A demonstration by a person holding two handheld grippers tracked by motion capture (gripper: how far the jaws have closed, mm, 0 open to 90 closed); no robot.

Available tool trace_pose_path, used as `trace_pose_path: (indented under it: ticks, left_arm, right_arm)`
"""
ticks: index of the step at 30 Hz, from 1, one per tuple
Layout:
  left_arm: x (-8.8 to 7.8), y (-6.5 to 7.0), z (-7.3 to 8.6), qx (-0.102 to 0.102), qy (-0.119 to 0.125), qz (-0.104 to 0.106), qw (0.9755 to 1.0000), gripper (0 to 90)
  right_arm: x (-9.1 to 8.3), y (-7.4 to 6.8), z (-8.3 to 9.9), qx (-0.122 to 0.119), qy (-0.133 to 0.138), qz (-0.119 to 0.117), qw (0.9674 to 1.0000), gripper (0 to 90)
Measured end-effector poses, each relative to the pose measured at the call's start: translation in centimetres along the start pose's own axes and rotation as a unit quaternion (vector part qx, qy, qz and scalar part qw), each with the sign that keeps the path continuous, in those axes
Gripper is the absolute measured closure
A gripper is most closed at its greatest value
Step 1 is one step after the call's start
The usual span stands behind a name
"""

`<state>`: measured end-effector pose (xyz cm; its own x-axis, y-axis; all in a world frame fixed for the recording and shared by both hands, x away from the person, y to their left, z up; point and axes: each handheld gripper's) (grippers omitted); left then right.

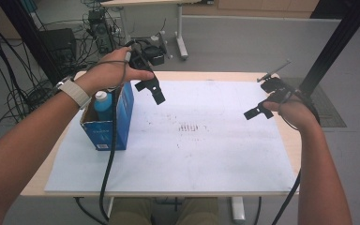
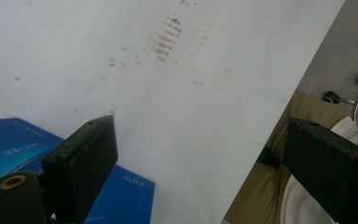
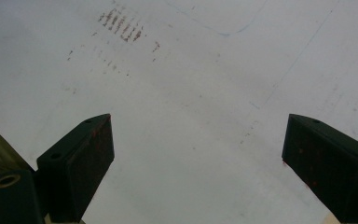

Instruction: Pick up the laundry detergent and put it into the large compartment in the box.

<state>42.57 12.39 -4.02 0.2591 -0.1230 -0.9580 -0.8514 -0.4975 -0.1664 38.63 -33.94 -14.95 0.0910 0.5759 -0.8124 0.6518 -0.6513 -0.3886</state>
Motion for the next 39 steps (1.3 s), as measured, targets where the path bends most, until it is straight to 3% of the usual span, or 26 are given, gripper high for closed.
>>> trace_pose_path:
  ticks: [3, 7, 16, 32, 39]
  left_arm:
    - [0.3, 0.3, 0.0, 0.016, 0.008, 0.006, 0.9998, 11.1]
    - [1.0, 1.0, -0.5, 0.041, 0.0, 0.005, 0.9991, 11.0]
    - [1.9, 2.0, -1.1, 0.07, -0.008, 0.01, 0.9975, 11.0]
    - [3.4, 3.9, -1.9, 0.107, -0.025, 0.004, 0.9939, 10.2]
    - [3.9, 4.6, -1.9, 0.112, -0.027, 0.002, 0.9933, 10.2]
  right_arm:
    - [0.0, 0.0, 0.0, 0.0, 0.0, 0.0, 1.0, 8.8]
    - [0.1, -0.1, 0.0, 0.001, 0.001, 0.0, 1.0, 8.8]
    - [0.2, -0.2, 0.2, 0.0, 0.002, 0.0, 1.0, 8.7]
    - [0.0, -0.5, 0.6, 0.002, 0.004, 0.001, 1.0, 8.8]
    - [-0.2, -0.6, 1.0, 0.004, 0.006, 0.003, 1.0, 8.8]
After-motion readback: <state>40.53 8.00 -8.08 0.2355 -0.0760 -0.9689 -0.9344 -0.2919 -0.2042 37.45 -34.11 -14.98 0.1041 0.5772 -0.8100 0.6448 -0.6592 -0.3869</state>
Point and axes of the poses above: each handheld gripper's, and its own axes: x roughly forward along the jaws, z roughly out of its underside, y roughly to its right, and after that the axes turned 15 degrees about -z, right-handed
